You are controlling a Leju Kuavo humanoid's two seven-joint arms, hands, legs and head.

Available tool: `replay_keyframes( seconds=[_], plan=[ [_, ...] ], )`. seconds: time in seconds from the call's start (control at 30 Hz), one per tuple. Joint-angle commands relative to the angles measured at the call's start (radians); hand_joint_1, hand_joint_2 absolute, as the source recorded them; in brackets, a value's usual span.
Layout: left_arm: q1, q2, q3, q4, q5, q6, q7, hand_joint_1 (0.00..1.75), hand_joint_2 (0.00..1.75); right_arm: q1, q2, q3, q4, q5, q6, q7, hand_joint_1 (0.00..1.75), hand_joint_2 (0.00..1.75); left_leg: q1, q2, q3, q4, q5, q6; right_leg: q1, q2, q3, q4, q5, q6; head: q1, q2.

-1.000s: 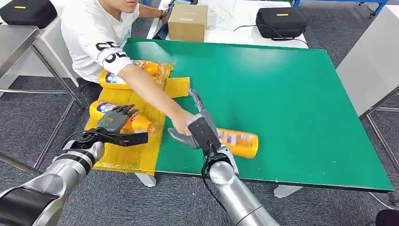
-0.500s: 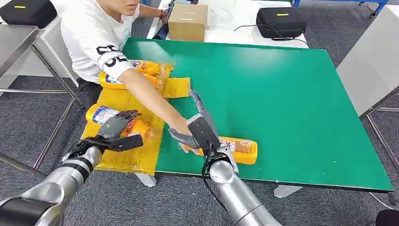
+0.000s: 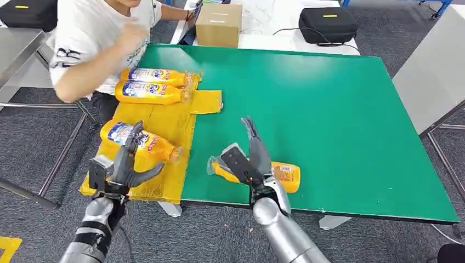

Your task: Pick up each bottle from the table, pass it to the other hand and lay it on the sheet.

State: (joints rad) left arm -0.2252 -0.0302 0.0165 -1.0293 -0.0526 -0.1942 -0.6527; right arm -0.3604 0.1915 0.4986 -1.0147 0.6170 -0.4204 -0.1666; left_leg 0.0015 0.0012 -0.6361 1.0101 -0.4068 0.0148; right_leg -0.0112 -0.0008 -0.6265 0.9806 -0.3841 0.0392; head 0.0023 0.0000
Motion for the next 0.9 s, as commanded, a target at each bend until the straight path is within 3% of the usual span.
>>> replay_keyframes(
  seconds=[0.03,0.2,0.43,0.8,0.83,0.87,0.9],
  plan=[
    [0.017,-0.124,0.099,-0.048,0.067,-0.039,0.058,0.00,1.75,0.051,-0.085,-0.053,-0.009,0.119,-0.025,0.062,0.00,1.75,0.001,-0.005,0.006,-0.001,-0.002,-0.001,0.001,-0.005,0.007,-0.001,-0.003,-0.001,0.000,0.000],
    [0.002,-0.157,0.082,-0.024,0.103,-0.058,0.102,0.00,1.75,0.065,-0.136,-0.098,0.023,0.219,-0.013,0.160,0.00,1.75,0.001,-0.005,0.006,-0.001,-0.002,-0.001,0.001,-0.004,0.008,-0.001,-0.003,-0.001,0.000,0.000],
    [-0.015,-0.161,0.040,-0.003,0.121,-0.021,0.117,0.00,1.75,0.056,-0.166,-0.144,0.051,0.289,0.055,0.183,0.00,1.75,0.000,-0.006,0.004,0.000,-0.002,0.000,0.000,-0.003,0.006,0.000,-0.003,0.001,0.000,0.000],
    [-0.002,-0.151,0.025,-0.019,0.134,-0.054,0.130,0.00,1.75,-0.098,-0.231,-0.088,0.266,0.417,0.276,0.278,0.00,1.75,0.000,-0.004,0.005,0.000,-0.001,0.000,0.000,-0.001,0.006,-0.001,-0.002,0.001,0.000,0.000],
    [-0.006,-0.151,0.025,-0.011,0.134,-0.059,0.128,0.00,1.75,-0.122,-0.235,-0.081,0.299,0.412,0.307,0.275,0.19,1.75,0.000,-0.003,0.004,-0.001,0.000,0.001,0.000,0.000,0.005,-0.001,-0.001,0.002,0.000,0.000],
    [-0.011,-0.150,0.026,-0.002,0.138,-0.069,0.125,0.00,1.75,-0.143,-0.239,-0.073,0.329,0.408,0.331,0.267,0.72,1.75,0.000,-0.003,0.005,0.000,-0.001,0.000,0.000,0.000,0.007,-0.001,-0.002,0.001,0.000,0.000],
    [-0.014,-0.150,0.027,-0.001,0.138,-0.069,0.125,0.00,1.75,-0.149,-0.242,-0.075,0.332,0.406,0.333,0.264,0.72,1.75,0.000,-0.002,0.005,0.000,-0.001,0.001,0.000,0.001,0.006,-0.001,-0.001,0.002,0.000,0.000]
  ],
)
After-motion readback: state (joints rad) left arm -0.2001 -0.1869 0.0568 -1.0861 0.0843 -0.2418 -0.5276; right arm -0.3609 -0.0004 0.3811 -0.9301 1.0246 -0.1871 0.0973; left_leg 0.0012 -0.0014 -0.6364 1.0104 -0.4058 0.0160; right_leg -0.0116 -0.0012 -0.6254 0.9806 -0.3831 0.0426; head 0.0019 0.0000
